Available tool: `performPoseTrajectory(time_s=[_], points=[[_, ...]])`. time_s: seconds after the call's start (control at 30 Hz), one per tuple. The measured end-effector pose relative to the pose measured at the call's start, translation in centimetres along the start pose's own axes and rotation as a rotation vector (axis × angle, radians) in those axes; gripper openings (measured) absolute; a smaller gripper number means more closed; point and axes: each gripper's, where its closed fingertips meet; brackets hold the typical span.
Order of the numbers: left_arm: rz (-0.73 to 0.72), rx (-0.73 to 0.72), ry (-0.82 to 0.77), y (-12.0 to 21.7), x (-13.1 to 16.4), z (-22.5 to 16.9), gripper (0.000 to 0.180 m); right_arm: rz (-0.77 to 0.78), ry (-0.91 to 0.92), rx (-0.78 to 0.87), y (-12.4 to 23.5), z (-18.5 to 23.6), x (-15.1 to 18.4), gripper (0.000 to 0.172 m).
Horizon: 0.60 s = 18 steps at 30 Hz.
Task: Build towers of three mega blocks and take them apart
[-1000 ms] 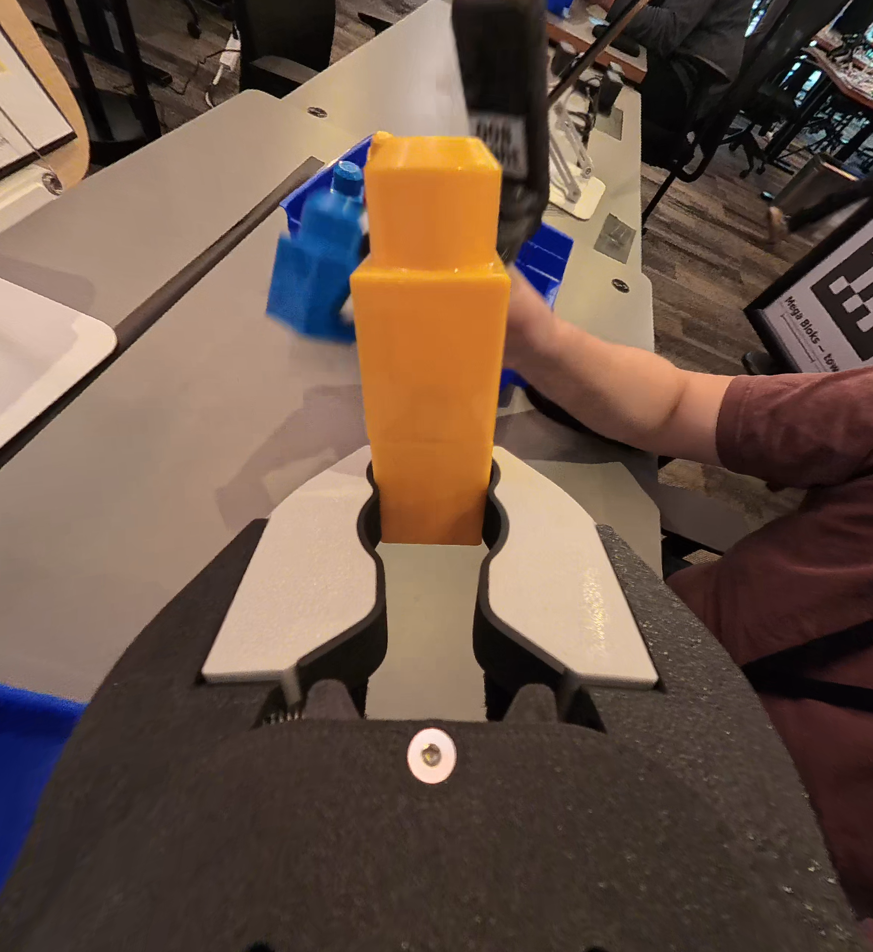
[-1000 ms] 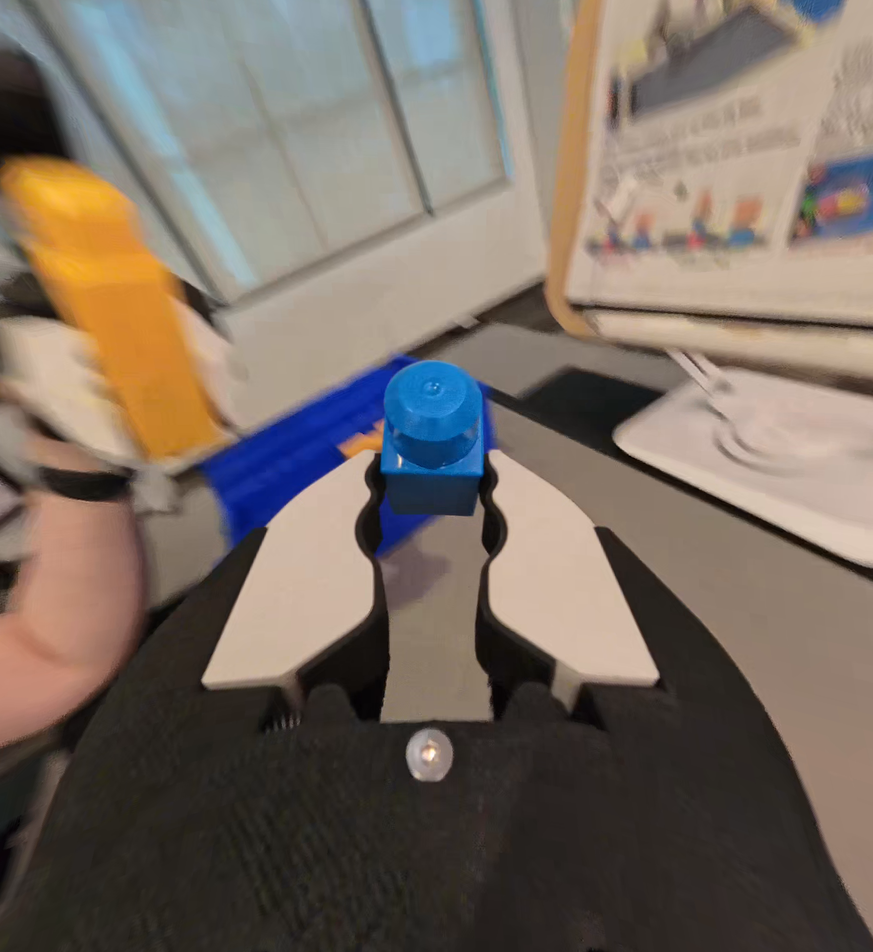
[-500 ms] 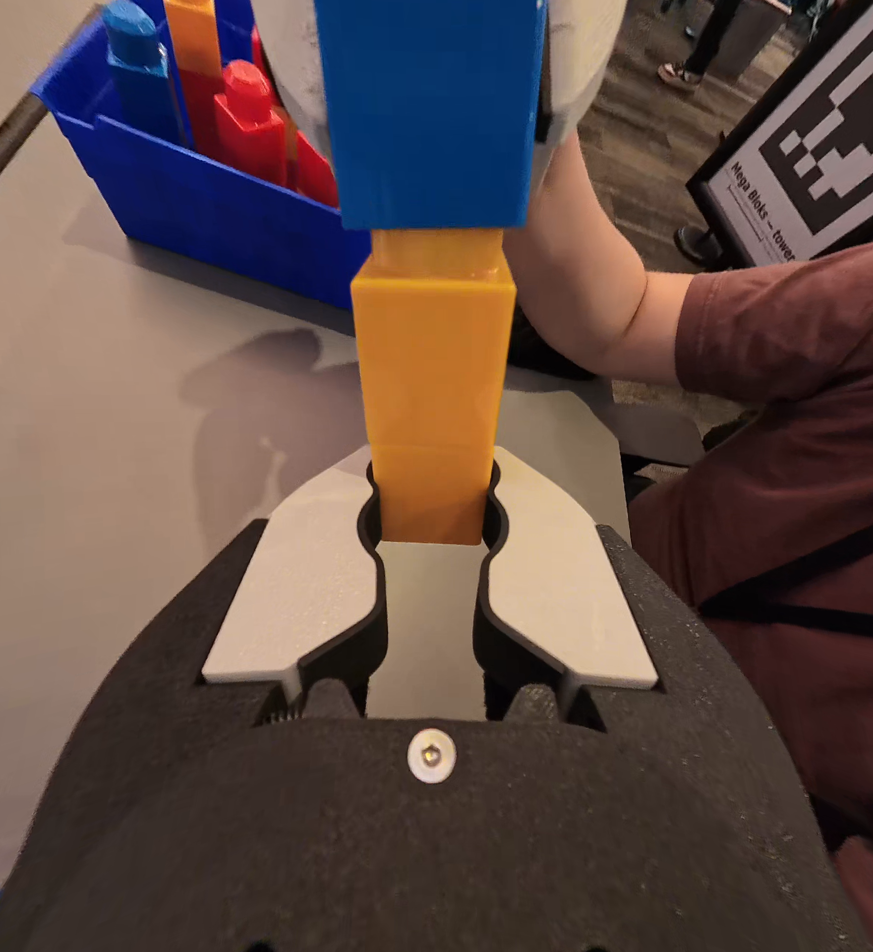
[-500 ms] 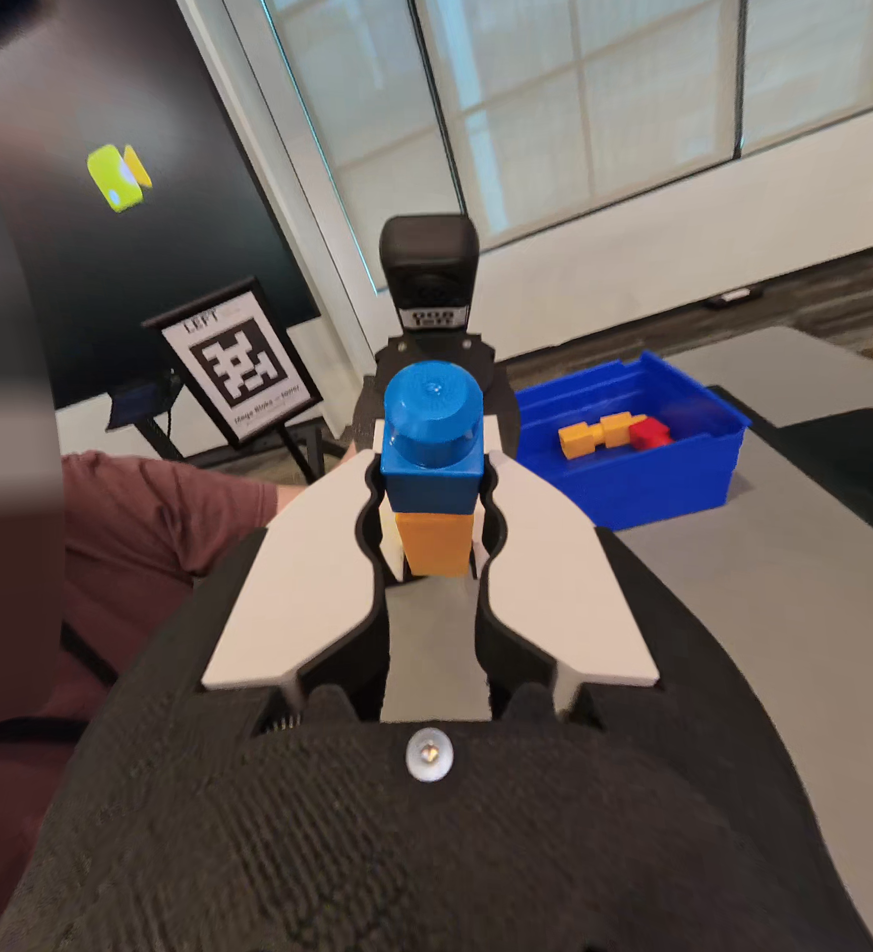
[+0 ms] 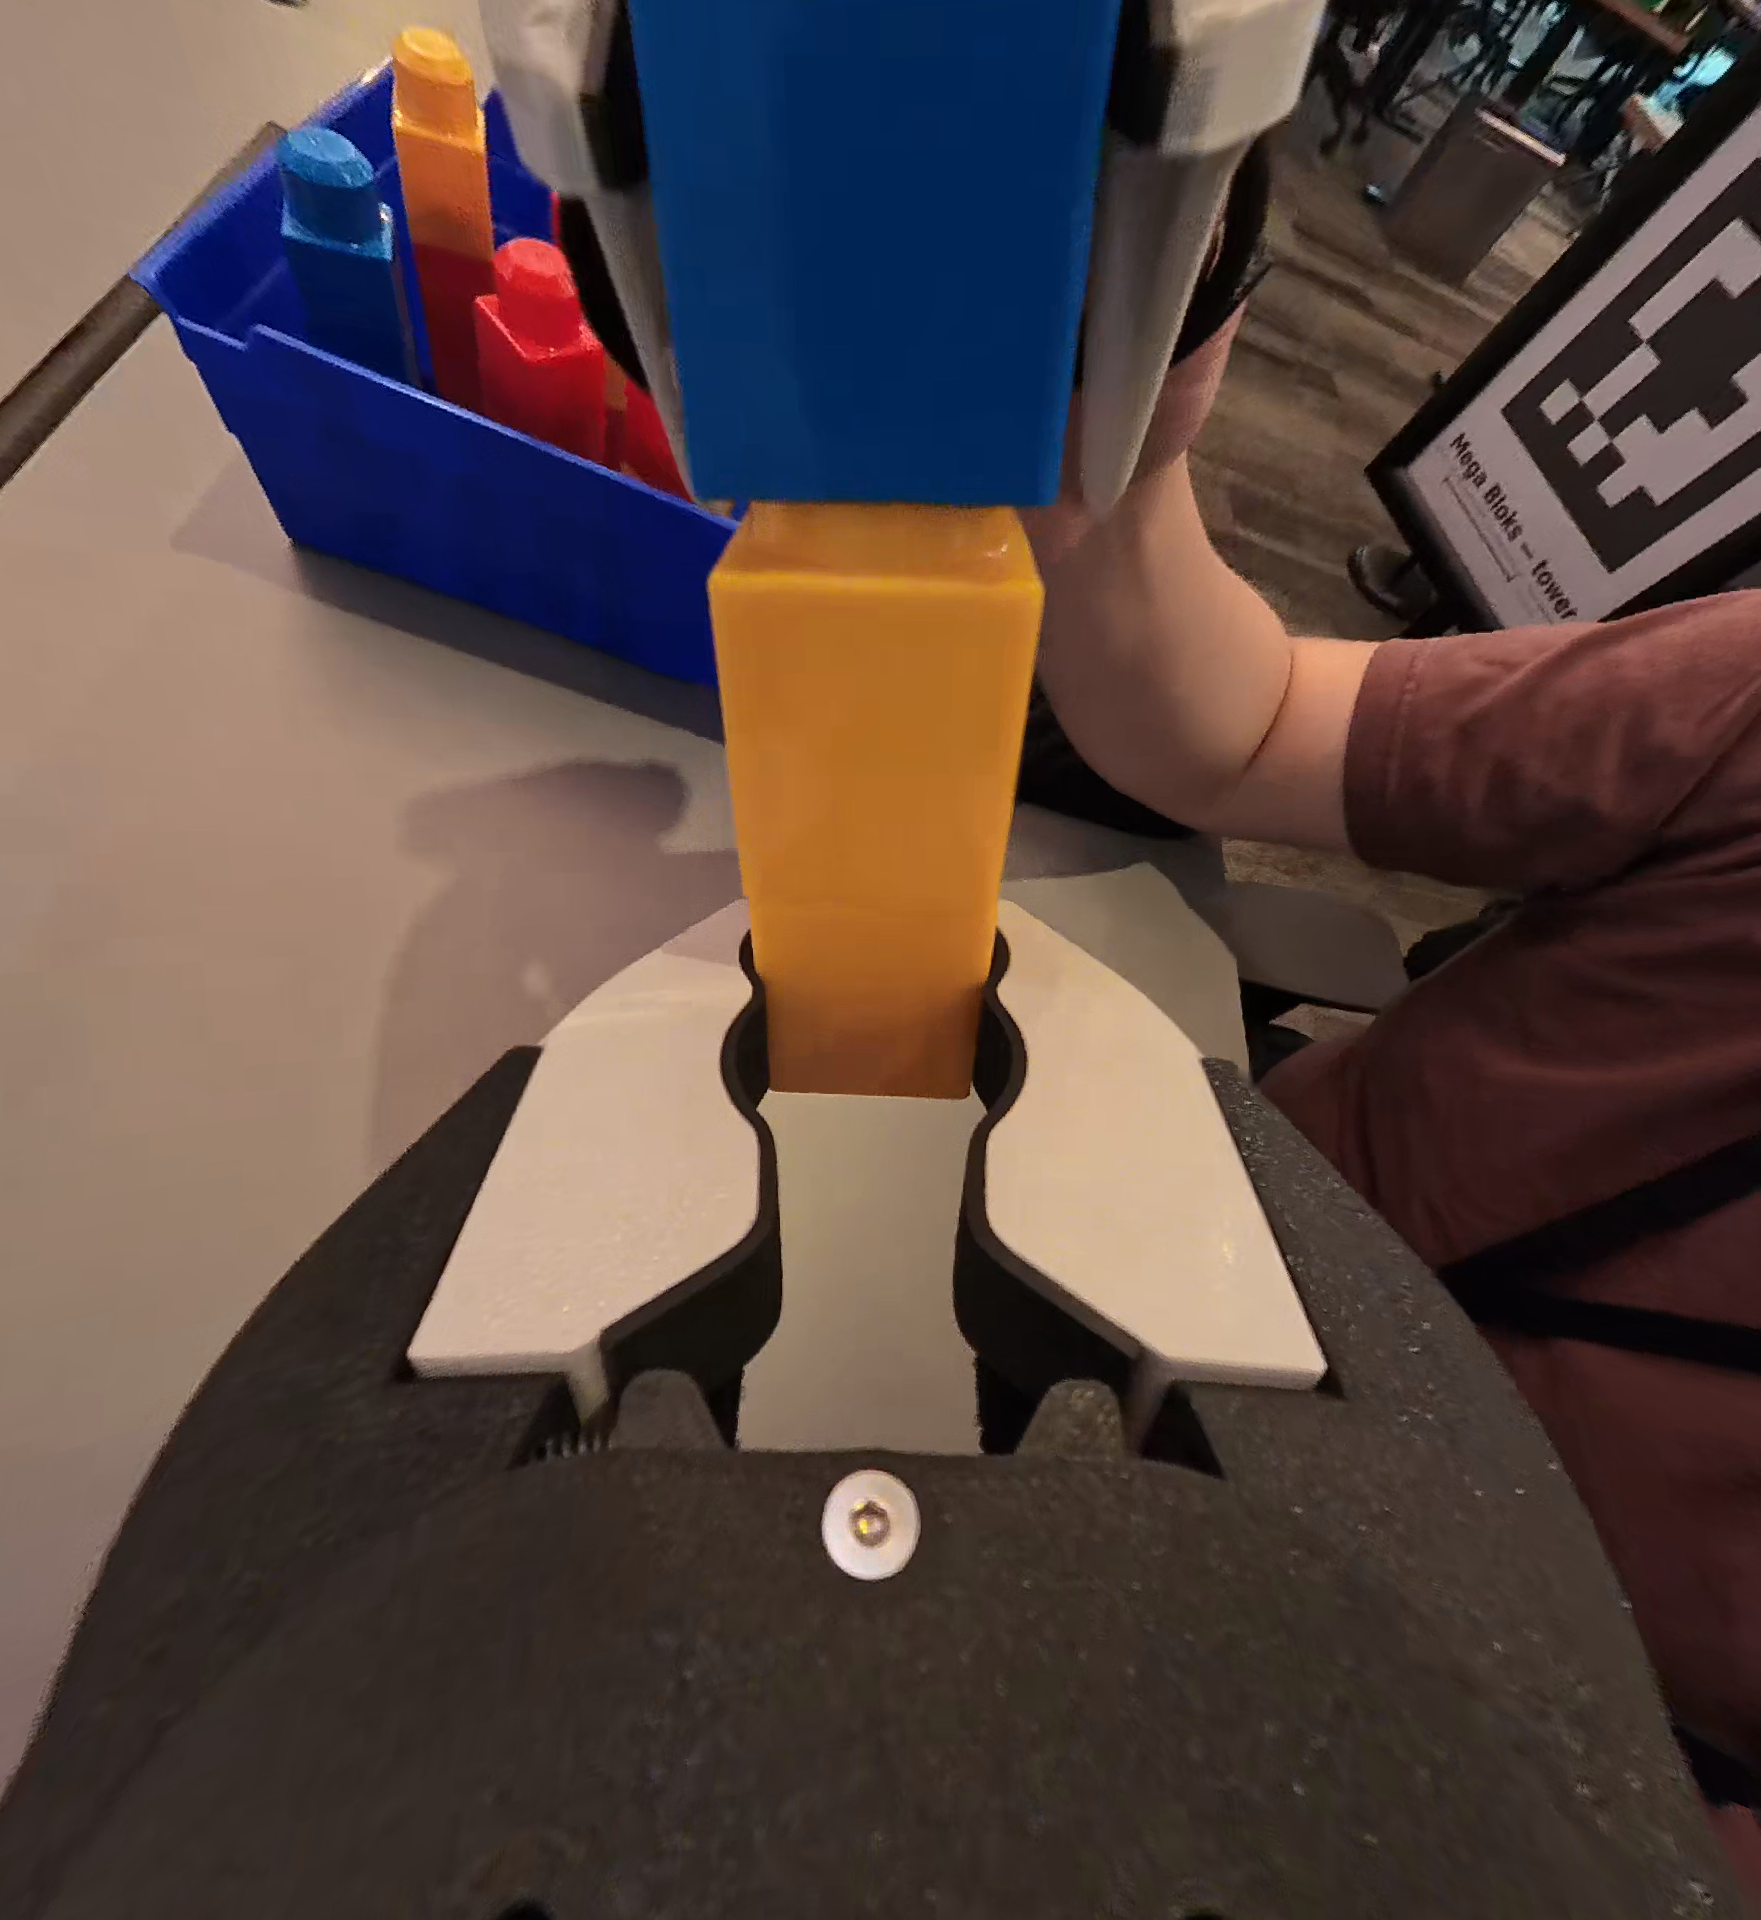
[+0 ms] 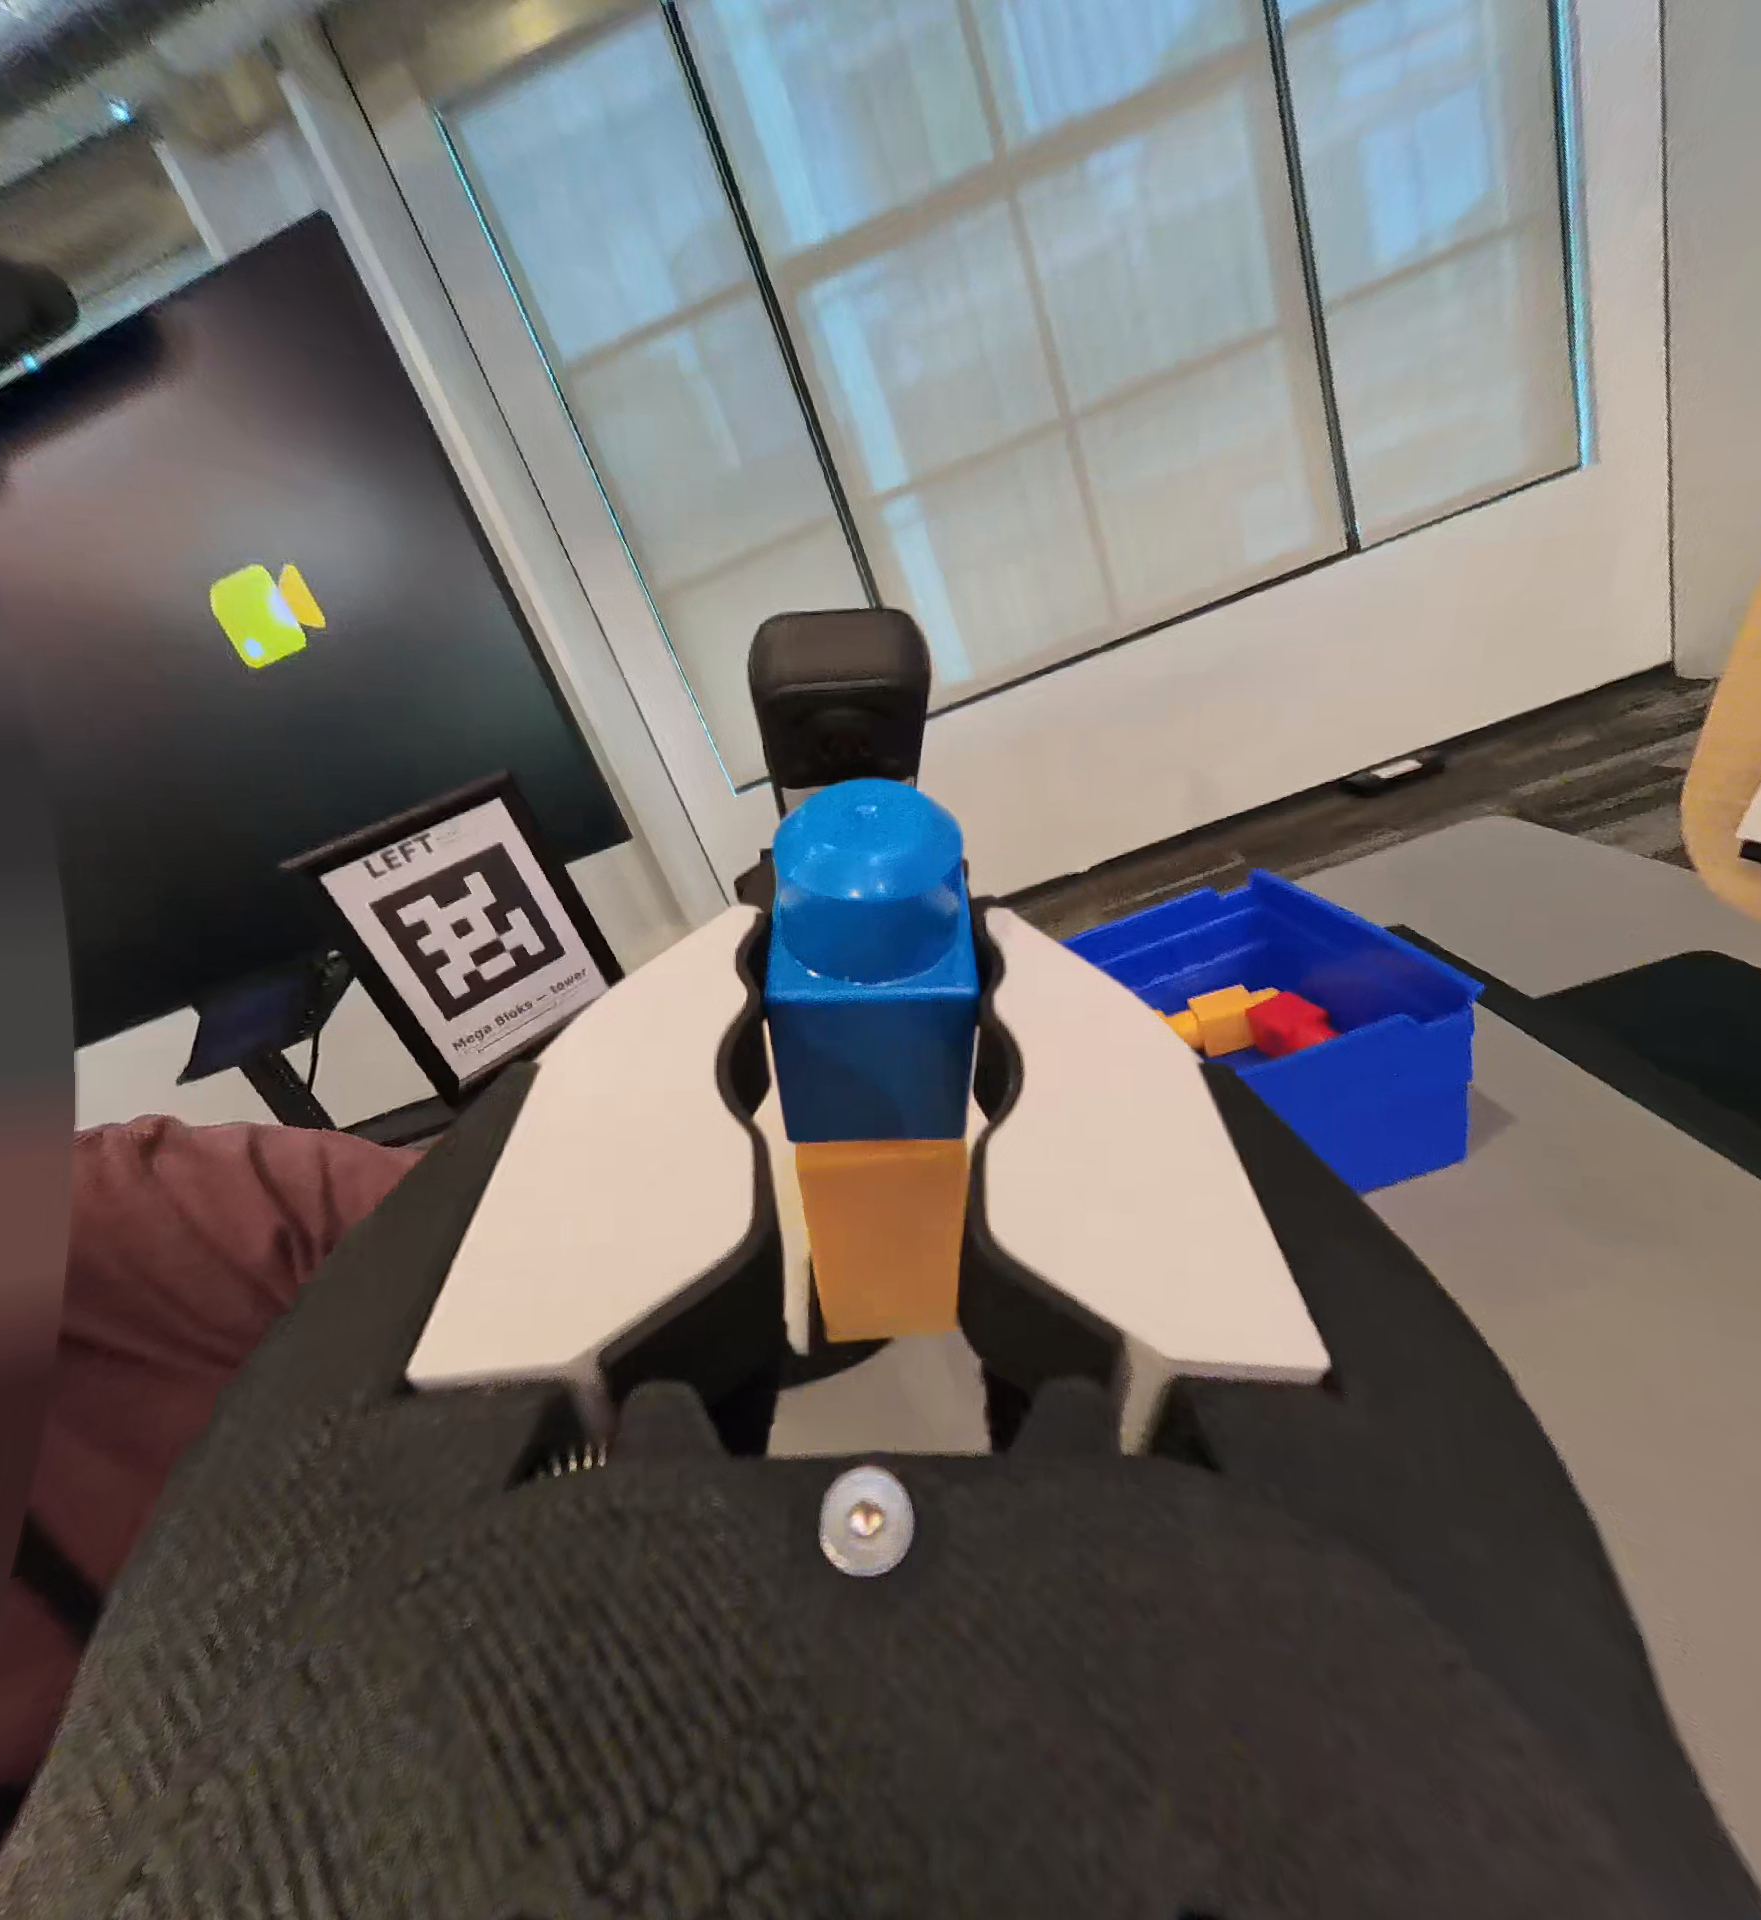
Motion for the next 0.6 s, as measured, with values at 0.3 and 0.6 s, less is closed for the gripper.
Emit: performPoseTrajectory(time_s=[0.3, 0.6], points=[[0.050, 0.104, 0.042, -0.5, 0.7, -0.9, 0.035, 0.134, -0.009, -0.036, 0.4, 0.1, 1.7, 0.036], [0.082, 0.085, 0.048, -0.8, 1.0, -0.8, 0.035, 0.161, -0.033, -0.012, 0.4, -0.1, 2.1, 0.037]])
Point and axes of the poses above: each gripper's, where its closed fingertips meet, y back along the fingers, x out of its underside, z = x × y across the jaws, and after that the axes turned 8 degrees about -x, right-handed
